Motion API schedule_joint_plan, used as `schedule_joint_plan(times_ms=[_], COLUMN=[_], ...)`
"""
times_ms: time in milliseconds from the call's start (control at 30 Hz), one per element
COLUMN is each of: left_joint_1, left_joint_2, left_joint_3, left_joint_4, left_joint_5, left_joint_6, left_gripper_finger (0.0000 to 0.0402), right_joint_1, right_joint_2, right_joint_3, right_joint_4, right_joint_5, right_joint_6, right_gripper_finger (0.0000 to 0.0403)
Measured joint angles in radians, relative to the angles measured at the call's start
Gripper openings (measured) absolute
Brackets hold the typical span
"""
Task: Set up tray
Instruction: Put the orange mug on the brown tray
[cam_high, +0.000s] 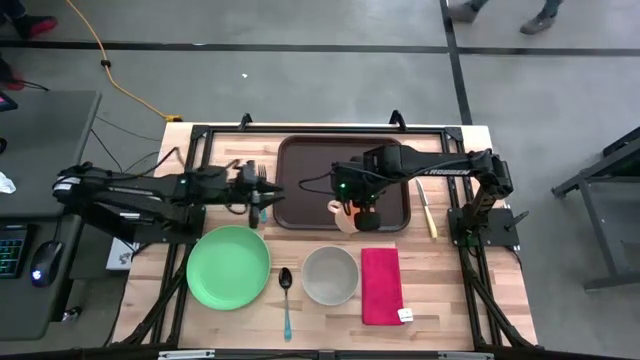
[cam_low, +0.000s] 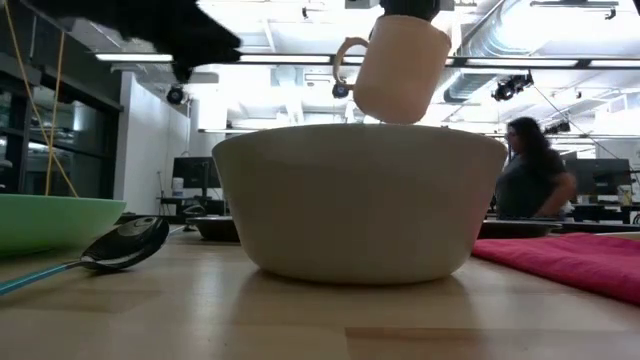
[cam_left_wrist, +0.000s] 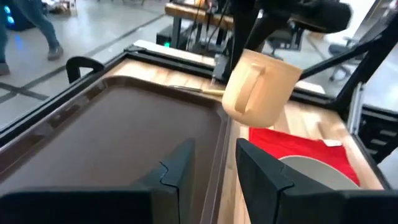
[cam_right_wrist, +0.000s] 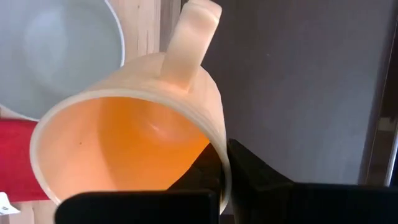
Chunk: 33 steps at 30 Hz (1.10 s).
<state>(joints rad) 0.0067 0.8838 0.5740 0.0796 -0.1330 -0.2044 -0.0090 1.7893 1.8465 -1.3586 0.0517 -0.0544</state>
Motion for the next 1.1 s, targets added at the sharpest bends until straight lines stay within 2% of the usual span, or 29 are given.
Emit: schedule_joint_plan(times_ms=[200, 400, 633, 1100], left_joint_1=[0.0, 0.0, 0.0, 0.0], left_joint_2=[0.214, 0.339, 0.422, 0.459], left_joint_3=[0.147, 0.265, 0.338, 0.351], left_joint_4=[-0.019, -0.027, -0.039, -0.029], left_joint_5=[0.038, 0.075, 0.144, 0.141], left_joint_6=[0.045, 0.047, 0.052, 0.116], left_gripper_finger=[0.0145, 0.0145, 0.0145, 0.0145], right_joint_1=[0.0, -0.012, -0.031, -0.031], right_joint_2=[0.0, 0.0, 0.0, 0.0], right_joint_3=[0.0, 0.0, 0.0, -0.001], right_joint_4=[0.0, -0.004, 0.015, 0.072], right_joint_5=[0.022, 0.03, 0.033, 0.012], right_joint_6=[-0.014, -0.025, -0.044, -0.066], right_gripper_finger=[0.0, 0.0, 0.0, 0.0])
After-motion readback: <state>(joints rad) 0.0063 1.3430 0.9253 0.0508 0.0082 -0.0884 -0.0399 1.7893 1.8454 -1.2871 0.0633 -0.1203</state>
